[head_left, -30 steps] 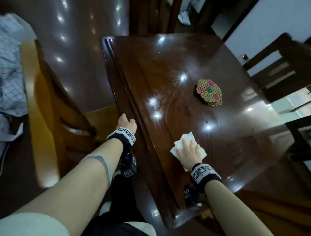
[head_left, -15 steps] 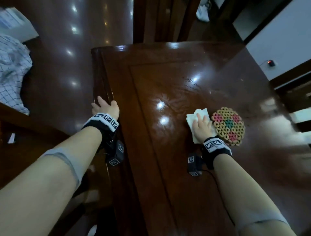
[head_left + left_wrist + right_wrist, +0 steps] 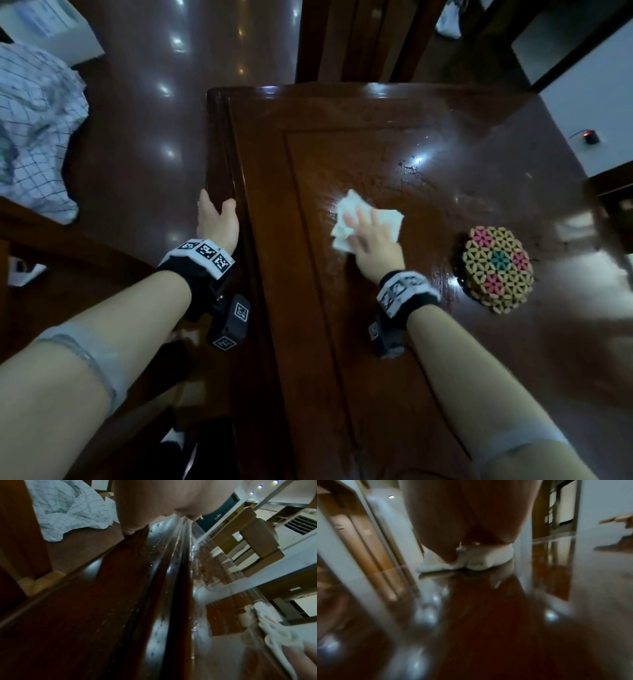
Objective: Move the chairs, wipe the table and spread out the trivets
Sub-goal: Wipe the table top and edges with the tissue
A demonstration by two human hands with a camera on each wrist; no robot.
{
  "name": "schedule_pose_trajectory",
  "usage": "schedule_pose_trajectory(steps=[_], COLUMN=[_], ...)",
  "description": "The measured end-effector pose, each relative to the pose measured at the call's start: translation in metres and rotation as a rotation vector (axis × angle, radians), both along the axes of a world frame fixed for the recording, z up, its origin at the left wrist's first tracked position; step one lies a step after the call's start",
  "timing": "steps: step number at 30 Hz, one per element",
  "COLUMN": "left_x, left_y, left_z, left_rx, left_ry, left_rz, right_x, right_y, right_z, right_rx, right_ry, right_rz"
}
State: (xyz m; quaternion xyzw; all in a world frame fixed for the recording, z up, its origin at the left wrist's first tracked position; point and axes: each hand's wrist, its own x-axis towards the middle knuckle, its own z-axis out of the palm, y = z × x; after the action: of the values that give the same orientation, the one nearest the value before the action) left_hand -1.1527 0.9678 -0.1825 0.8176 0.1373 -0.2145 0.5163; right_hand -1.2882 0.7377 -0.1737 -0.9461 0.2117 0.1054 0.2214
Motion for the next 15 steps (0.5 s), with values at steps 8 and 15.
schedule_pose_trajectory(steps=[8, 15], left_x=[-0.04, -0.037], left_y=[0.032, 0.036], left_z=[-0.008, -0.015], left_rx=[-0.189, -0.244], left_ry=[0.06, 0.103], left_rz=[0.009, 0.044], right_x=[-0.048, -0.043], right_y=[0.079, -0.016], right_z=[0.015, 0.062], right_rx=[0.488, 0.191], right_ry=[-0.189, -0.249], right_rz=[0.099, -0.277])
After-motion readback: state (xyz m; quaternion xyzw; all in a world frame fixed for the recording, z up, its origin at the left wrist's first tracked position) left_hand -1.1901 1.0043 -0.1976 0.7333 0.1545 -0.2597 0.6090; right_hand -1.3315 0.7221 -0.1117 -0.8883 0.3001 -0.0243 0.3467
